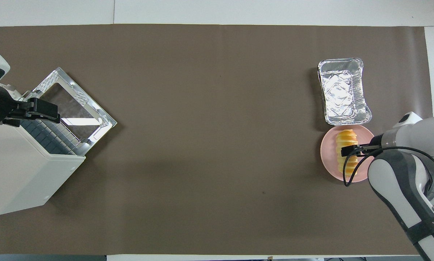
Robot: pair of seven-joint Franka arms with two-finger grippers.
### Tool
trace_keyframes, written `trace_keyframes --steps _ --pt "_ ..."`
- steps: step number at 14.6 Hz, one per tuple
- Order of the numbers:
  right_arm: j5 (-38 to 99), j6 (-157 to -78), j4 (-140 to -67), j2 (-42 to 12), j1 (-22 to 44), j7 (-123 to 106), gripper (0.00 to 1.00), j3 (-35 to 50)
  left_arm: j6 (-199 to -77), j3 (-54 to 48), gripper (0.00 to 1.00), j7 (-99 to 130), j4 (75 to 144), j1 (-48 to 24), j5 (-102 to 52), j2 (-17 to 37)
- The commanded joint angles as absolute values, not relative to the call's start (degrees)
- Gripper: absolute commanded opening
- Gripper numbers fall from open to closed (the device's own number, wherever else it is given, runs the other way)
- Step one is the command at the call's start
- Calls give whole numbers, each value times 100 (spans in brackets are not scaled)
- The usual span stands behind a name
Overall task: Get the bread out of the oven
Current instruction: 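Lower the bread onto the plate and open the right gripper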
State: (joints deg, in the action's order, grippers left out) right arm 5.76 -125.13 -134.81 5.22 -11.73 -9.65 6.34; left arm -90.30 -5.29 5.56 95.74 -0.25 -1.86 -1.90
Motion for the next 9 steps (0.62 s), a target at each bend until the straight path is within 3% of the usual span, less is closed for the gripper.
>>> trace_keyframes --steps 1,5,9 --pt "694 -11999 -12852 439 -1239 -1160 100 668 -9000 -563 100 589 9598 44 -246 -272" --pt "694 -11770 -12262 632 -1204 -1099 100 677 -9000 -563 100 589 9598 44 -246 -272" --pt "581 -10427 -11200 721 -1239 -1020 100 659 -9000 -563 100 589 9598 44 -246 -272"
